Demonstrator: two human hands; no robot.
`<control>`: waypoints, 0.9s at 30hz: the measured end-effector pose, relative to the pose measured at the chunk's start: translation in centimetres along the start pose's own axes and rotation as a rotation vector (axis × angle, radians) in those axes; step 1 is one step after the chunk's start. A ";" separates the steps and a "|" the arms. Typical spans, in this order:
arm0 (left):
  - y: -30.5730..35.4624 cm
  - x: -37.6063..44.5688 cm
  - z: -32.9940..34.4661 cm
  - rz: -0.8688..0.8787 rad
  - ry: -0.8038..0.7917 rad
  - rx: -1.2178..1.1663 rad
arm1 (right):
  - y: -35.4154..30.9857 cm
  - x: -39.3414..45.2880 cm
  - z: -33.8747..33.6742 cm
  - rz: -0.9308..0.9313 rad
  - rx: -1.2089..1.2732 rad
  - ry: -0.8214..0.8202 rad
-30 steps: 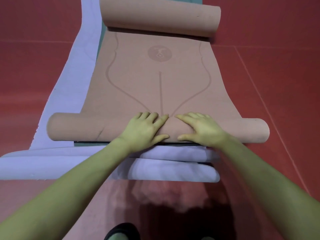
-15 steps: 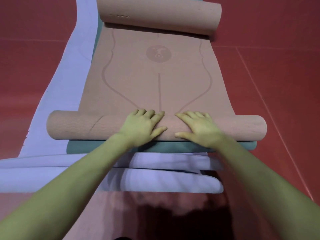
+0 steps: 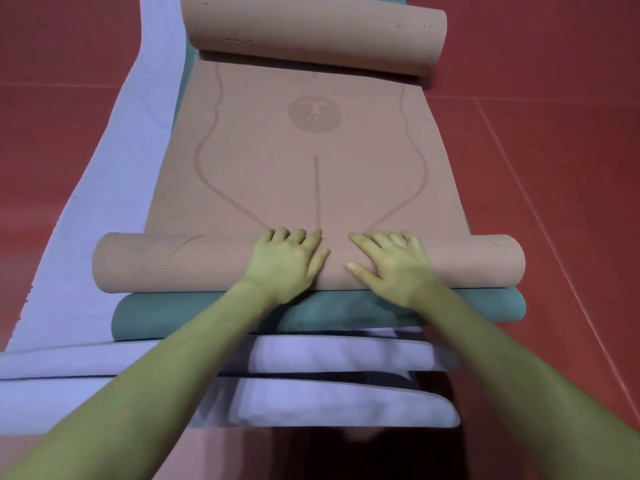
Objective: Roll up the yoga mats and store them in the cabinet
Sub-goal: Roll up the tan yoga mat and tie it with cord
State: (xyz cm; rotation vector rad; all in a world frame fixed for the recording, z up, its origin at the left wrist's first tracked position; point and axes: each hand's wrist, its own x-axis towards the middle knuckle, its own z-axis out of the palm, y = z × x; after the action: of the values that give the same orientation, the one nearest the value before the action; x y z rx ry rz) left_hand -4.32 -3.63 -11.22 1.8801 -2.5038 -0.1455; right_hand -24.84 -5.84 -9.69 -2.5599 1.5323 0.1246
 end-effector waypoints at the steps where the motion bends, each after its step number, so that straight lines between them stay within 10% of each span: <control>1: 0.2 -0.4 0.5 -0.008 0.051 0.028 | 0.2 0.5 0.0 0.016 -0.001 -0.016; 12: -0.9 3.2 -0.1 -0.103 -0.119 -0.067 | -0.8 1.0 2.2 0.125 0.035 0.128; 18: 0.4 1.6 0.5 -0.094 0.133 -0.003 | 0.3 4.8 0.9 0.198 0.078 0.020; 27: -1.6 5.9 0.0 -0.163 -0.114 -0.095 | 0.1 4.4 1.4 0.151 0.136 0.150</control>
State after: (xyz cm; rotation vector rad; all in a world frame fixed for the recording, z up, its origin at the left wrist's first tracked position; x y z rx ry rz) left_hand -4.45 -9.69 -11.67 2.0915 -2.3609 -0.3761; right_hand -22.87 -9.41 -11.76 -2.3954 1.7219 -0.1531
